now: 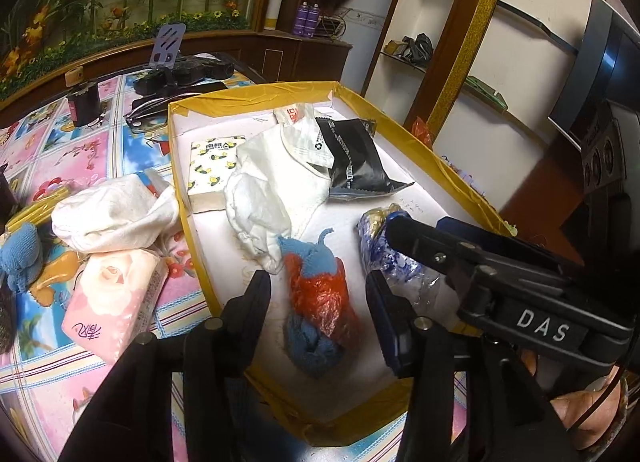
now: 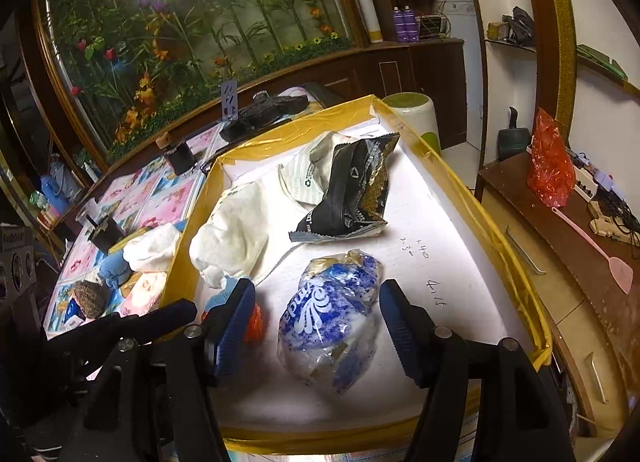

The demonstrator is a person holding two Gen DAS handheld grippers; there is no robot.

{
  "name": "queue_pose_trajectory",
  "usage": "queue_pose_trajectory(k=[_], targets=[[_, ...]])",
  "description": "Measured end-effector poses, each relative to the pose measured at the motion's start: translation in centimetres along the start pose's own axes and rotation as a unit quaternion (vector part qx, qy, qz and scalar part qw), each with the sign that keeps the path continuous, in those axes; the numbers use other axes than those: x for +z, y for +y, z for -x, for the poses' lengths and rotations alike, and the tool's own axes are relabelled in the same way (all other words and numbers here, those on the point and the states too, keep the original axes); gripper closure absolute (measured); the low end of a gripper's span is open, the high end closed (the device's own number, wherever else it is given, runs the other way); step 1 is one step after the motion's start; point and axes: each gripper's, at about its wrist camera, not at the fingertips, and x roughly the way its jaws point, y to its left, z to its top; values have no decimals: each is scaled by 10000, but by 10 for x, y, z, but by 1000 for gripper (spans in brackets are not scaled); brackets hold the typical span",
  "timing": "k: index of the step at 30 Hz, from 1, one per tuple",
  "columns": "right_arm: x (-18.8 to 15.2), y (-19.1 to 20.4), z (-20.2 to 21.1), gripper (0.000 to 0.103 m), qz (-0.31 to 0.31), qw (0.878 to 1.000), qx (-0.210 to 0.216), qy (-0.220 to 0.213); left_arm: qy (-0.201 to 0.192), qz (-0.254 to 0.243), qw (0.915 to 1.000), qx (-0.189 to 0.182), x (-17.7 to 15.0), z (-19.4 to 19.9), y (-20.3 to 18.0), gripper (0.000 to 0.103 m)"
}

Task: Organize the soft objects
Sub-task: 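Carry both items over the box and release them inside with both tools, then return to the pile and grasp the blue Vinda tissue pack with the left tool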

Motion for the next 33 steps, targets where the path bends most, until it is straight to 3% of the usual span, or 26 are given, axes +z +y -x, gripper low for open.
queue_pose_trajectory(k=[9, 15, 25, 29, 33], targets=[[3, 8, 28, 34, -53, 9989, 190, -431, -397, -1, 9992, 75, -3, 23, 6, 54], [-2, 33, 27, 34, 128, 9980, 448, -426, -771, 162, 9966, 256, -10, 49, 24, 48], [-7, 84, 21, 33, 547, 9945, 792, -402, -931, 686, 9917, 558, -22, 81, 76, 48], [-5, 100, 21, 32, 595, 9930, 923, -439, -1115, 966, 9858, 797, -31, 103, 105, 48], [-12, 131, 12, 32, 894, 9891, 1129, -314, -1394, 1493, 9716, 1191, -43, 135, 148, 48]])
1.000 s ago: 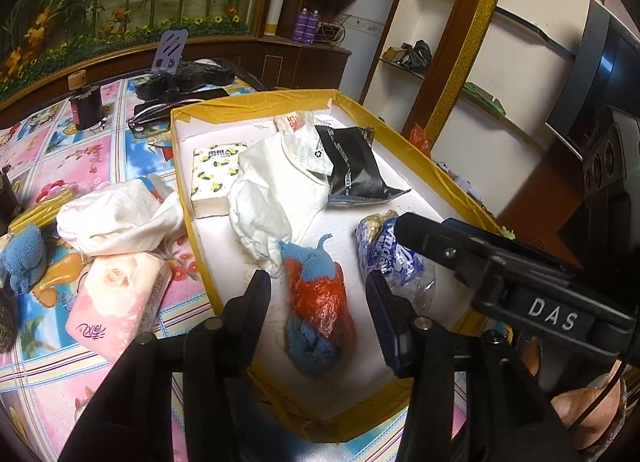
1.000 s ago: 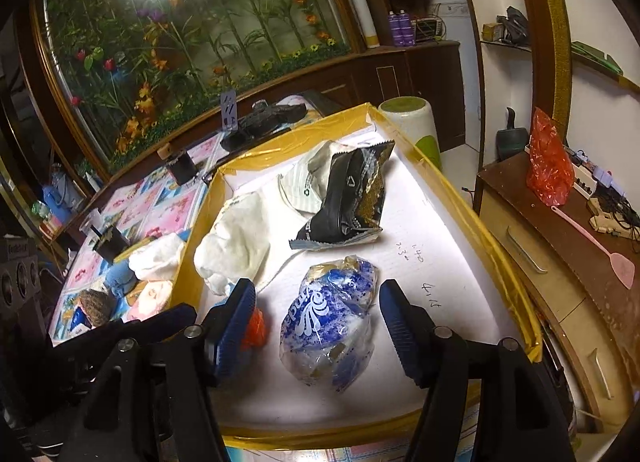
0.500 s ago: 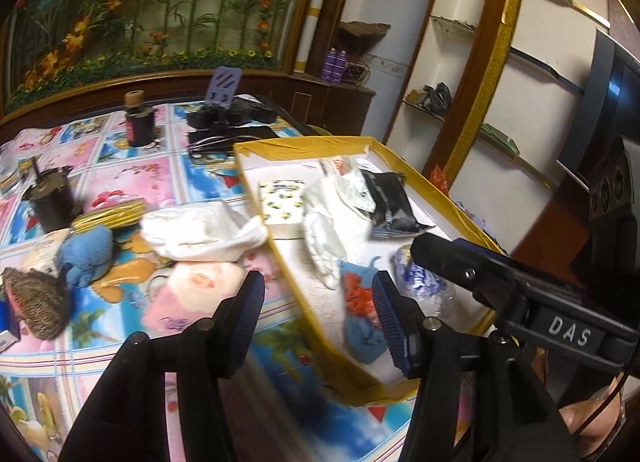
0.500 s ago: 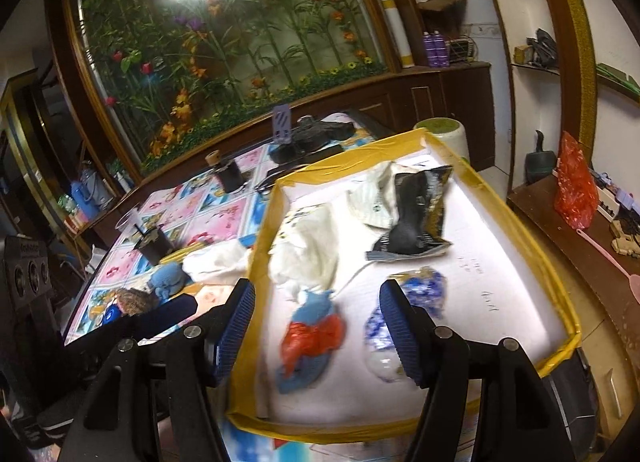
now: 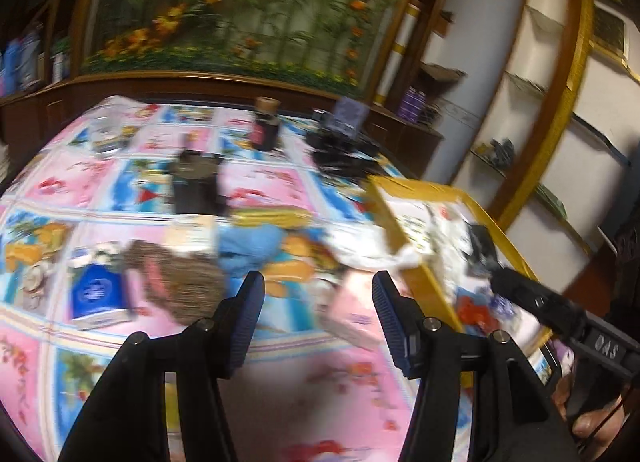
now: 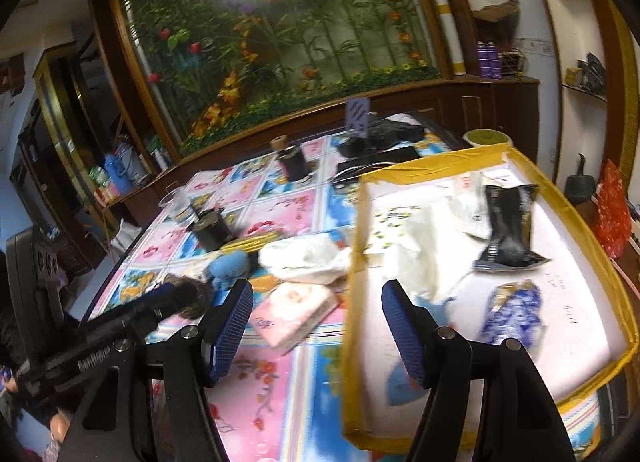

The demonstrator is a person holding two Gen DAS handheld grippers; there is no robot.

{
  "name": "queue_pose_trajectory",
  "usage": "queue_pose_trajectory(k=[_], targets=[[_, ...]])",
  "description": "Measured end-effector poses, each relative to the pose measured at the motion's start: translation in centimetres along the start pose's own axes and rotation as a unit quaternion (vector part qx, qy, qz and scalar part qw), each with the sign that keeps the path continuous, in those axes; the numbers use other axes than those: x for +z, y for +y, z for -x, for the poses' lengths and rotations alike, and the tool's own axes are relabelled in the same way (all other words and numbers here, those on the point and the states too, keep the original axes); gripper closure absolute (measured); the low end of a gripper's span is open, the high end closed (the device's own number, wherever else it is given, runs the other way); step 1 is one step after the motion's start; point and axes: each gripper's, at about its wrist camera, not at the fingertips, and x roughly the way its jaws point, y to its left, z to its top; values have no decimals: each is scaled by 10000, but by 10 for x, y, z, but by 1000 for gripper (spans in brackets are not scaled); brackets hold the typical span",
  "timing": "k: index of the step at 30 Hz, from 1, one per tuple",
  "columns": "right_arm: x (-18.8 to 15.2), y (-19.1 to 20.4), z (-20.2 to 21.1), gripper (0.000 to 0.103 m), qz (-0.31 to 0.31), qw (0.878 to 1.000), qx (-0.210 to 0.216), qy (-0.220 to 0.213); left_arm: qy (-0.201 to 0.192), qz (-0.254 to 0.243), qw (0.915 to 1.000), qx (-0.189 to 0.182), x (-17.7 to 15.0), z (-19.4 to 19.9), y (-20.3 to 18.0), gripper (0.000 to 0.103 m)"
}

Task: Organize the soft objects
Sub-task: 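Return to the pile and grasp the blue Vinda tissue pack with the left tool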

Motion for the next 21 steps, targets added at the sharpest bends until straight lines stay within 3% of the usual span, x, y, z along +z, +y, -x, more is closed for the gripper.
queue_pose_trajectory(k=[2, 4, 7, 10, 13, 16, 21], targets=[[-3, 14, -8, 32, 117, 9998, 131, 67, -161, 357, 9979, 516, 4, 10, 28, 45], [-8, 27, -15, 32, 204, 9993, 262, 144, -216, 771, 9901, 1151, 7, 15, 58, 42], [-16, 39, -27, 32, 289, 9985, 376, 286, 119, 1271, 9739, 1877, 8, 6, 98, 42], [-21, 44, -35, 32, 307, 9978, 443, 391, 546, 1694, 9646, 1944, 3, -8, 124, 42], [-23, 44, -38, 32, 335, 9975, 452, 434, 804, 1646, 9614, 2054, 2, -19, 130, 42], [-24, 44, -41, 32, 340, 9973, 453, 472, 834, 1396, 9587, 2335, 7, -27, 126, 32], [-27, 49, -49, 32, 417, 9961, 511, 588, 1105, 1168, 9566, 2431, 15, -48, 132, 31]])
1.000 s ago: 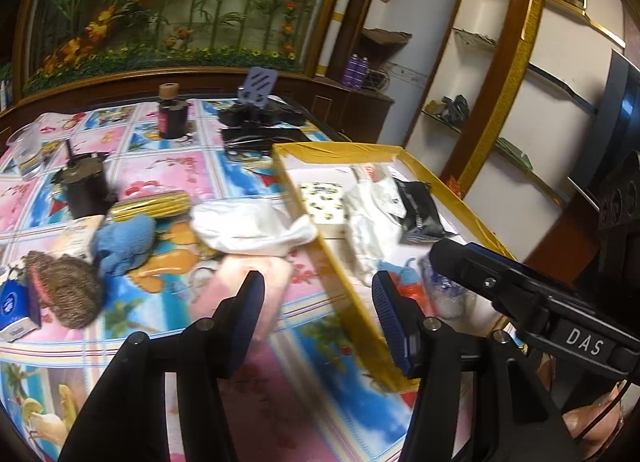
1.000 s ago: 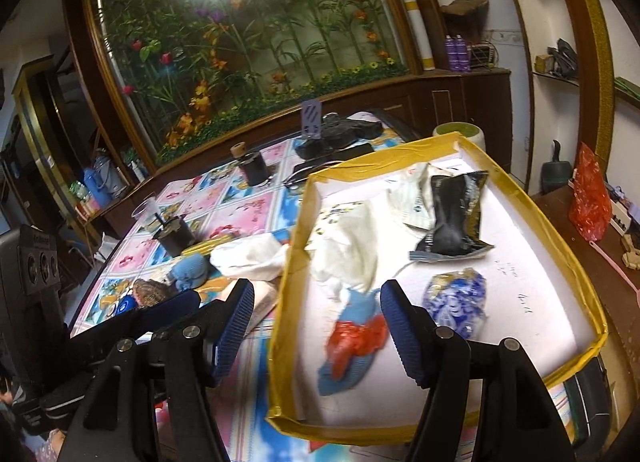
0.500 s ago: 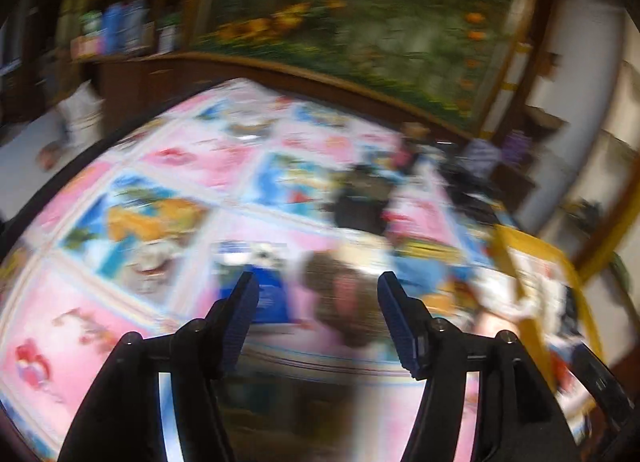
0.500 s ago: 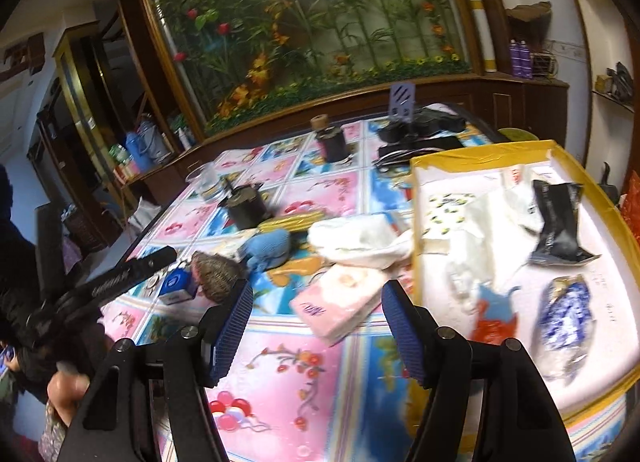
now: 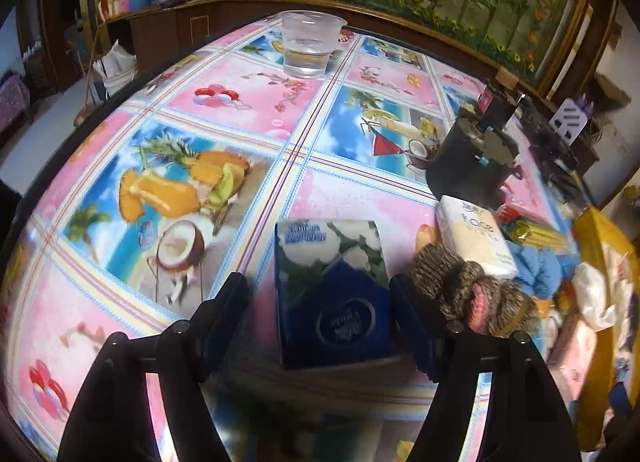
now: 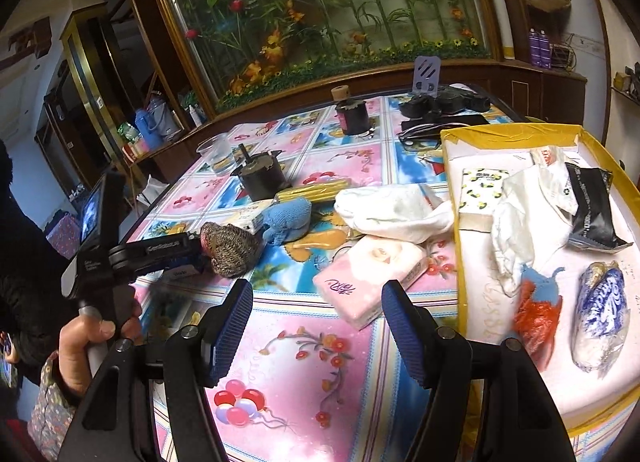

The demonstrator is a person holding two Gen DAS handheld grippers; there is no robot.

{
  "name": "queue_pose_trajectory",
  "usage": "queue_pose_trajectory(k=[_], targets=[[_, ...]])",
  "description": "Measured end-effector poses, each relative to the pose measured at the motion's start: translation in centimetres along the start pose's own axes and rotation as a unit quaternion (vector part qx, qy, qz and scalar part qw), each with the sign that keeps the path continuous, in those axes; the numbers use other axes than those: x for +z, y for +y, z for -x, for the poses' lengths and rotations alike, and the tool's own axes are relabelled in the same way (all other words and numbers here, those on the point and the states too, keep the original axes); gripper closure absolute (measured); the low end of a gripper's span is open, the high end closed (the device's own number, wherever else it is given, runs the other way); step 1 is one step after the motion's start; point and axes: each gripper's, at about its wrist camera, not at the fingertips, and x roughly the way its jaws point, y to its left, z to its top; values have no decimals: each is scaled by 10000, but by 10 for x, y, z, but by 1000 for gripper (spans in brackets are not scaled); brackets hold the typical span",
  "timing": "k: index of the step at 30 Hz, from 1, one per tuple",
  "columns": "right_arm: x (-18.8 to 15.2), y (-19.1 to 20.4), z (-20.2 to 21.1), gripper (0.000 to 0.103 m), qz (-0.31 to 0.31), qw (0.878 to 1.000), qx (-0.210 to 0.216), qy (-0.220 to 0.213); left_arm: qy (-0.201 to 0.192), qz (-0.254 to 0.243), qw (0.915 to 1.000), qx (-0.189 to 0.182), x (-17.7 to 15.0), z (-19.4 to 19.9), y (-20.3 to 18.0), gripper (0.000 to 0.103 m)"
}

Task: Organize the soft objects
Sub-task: 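Return to the pile and grasp the blue Vinda tissue pack with the left tool, then grasp the brown knit ball with the right tool while the left lifts the tissue pack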

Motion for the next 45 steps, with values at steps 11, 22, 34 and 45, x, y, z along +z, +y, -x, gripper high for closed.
queue_pose_trajectory(k=[11, 22, 34, 45], targets=[[20, 57, -56, 26, 729, 9948, 546, 458, -296, 284, 9991, 141, 6, 9, 21, 50], [40, 94, -140, 37, 1150, 9845, 994, 869, -345, 418, 9985, 103, 6, 12, 29, 50], [34, 109, -144, 37, 1571, 9787, 911, 959, -400, 461, 9981, 90, 6, 15, 30, 50], [37, 92, -127, 57, 1166, 9870, 993, 482, -561, 296, 9980, -79, 4, 23, 22, 50]])
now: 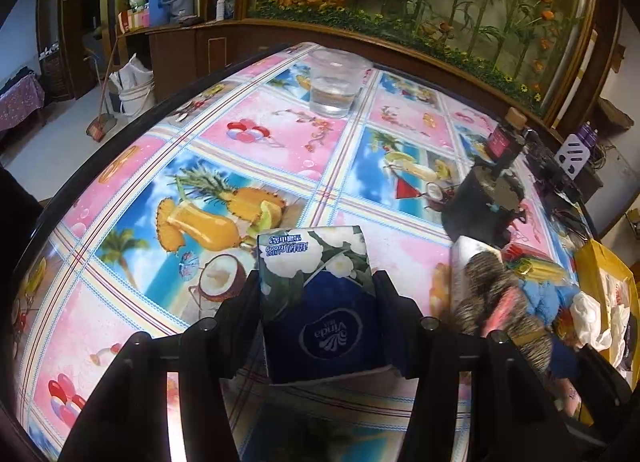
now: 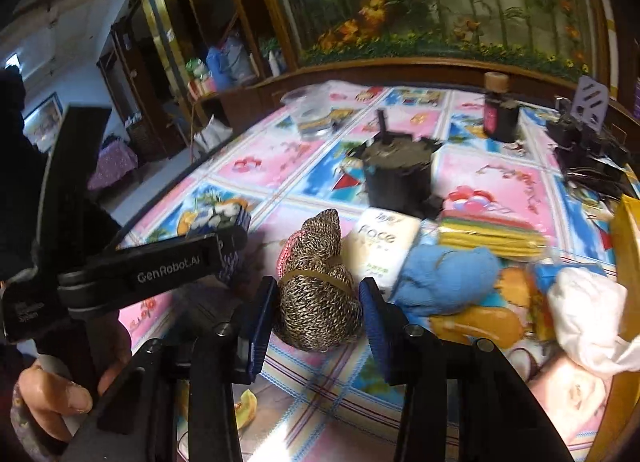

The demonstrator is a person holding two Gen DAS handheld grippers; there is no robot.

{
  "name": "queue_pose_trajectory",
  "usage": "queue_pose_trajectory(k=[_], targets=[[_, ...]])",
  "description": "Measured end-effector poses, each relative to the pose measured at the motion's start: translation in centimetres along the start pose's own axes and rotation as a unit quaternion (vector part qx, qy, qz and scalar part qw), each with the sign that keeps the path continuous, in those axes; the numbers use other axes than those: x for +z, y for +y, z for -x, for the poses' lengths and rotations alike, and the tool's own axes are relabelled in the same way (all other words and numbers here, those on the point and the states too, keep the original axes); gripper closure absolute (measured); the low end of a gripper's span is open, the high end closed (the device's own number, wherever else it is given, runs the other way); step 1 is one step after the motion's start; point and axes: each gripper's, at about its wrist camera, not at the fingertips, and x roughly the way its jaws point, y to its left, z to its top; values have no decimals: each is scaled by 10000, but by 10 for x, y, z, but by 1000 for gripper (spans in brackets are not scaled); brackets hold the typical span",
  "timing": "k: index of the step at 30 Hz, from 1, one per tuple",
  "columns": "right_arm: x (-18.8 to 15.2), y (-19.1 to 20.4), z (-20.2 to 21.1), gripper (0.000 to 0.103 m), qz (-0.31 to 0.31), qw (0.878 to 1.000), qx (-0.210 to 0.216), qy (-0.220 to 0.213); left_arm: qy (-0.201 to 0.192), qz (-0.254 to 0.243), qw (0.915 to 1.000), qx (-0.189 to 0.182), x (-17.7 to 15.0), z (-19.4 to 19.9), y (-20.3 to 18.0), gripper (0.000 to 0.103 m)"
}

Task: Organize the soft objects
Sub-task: 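Grasp the brown knit ball with the right tool while the left lifts the tissue pack, then lower the tissue pack into the box with the left tool while the right drops the knit ball there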

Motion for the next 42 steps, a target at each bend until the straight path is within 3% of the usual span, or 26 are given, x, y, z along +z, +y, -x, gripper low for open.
queue_pose_trajectory(k=[7, 19, 32, 42], targets=[[-3, -22, 45, 57, -333, 9967, -72, -741, -363, -465, 9970, -506, -6, 20, -25, 50], [-6, -46, 81, 57, -807, 9876, -379, -1292, -669, -1077, 9849, -1178, -18, 41, -61, 50], [-17, -93, 131, 57, -1622, 9642, -830, -1926, -500, -1676, 9671, -1846, -52, 52, -133, 50], [-44, -136, 207, 58, -2037, 9444, -1356, -2196, -309, -1991, 9482, -2456, -81, 66, -202, 50]])
